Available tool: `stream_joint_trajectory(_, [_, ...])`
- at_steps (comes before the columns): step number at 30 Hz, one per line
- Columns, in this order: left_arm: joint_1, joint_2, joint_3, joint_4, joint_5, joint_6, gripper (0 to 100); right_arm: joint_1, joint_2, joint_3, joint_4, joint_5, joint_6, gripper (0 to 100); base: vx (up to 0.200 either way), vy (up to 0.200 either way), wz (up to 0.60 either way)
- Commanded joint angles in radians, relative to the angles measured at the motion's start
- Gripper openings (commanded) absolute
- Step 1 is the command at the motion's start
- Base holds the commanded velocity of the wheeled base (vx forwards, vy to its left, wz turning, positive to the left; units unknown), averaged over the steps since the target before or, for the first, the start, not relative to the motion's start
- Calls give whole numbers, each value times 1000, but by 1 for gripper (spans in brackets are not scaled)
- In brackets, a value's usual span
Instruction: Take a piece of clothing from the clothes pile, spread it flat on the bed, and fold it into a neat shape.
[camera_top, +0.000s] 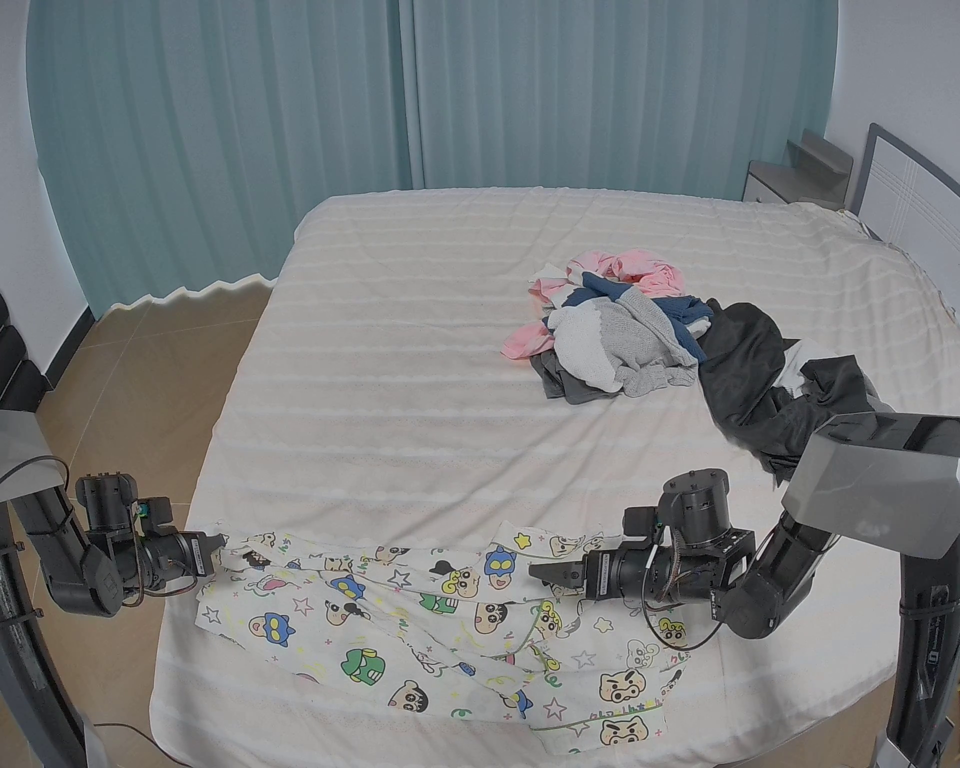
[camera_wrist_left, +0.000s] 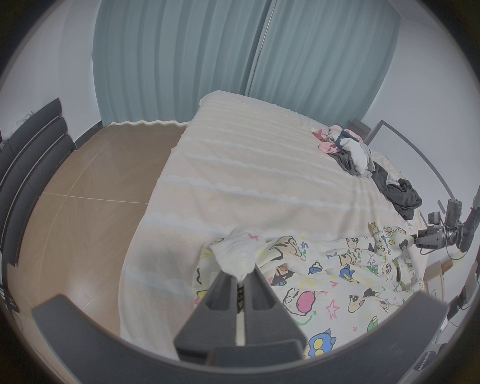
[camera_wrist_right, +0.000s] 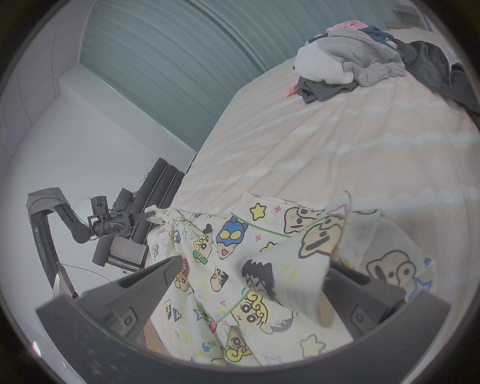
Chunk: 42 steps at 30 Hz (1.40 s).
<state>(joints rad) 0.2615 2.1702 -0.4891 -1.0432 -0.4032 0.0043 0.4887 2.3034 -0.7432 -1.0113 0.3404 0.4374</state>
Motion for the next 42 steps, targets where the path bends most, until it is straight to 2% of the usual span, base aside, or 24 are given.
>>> stream_joint_trajectory(1, [-1,8,1,-1,0,0,0,24,85,-56,-6,-81,-2,100,0,0,0])
stream_joint_trajectory(2, [-1,7,4,-1,0,0,0,25,100,-79,-4,-121,-2,0,0,0,0])
stream_joint_trajectory(4, [1,7,6,-1,0,0,0,22,105,-93,2,-147,-2,0,0,0,0])
stream_joint_trajectory(16, [7,2,11,-3,0,2,0,7,33,24,-26,-153,-77,0,0,0,0])
stream_joint_trajectory(21, [7,5,18,-58,0,0,0,10,-15,87,-46,-143,-82,0,0,0,0])
stream_joint_trajectory(24, [7,3,50,-95,-6,3,0,10,-42,136,-46,-113,-97,0,0,0,0])
stream_joint_trajectory(32, [8,7,60,-110,-17,31,0,19,-90,232,-50,-98,-118,0,0,0,0])
stream_joint_trajectory(36, [8,7,93,-110,-17,54,0,37,-65,326,-110,-74,-126,0,0,0,0])
stream_joint_trajectory(42, [8,31,115,-112,-16,89,0,44,22,401,-233,-74,-128,0,0,0,0])
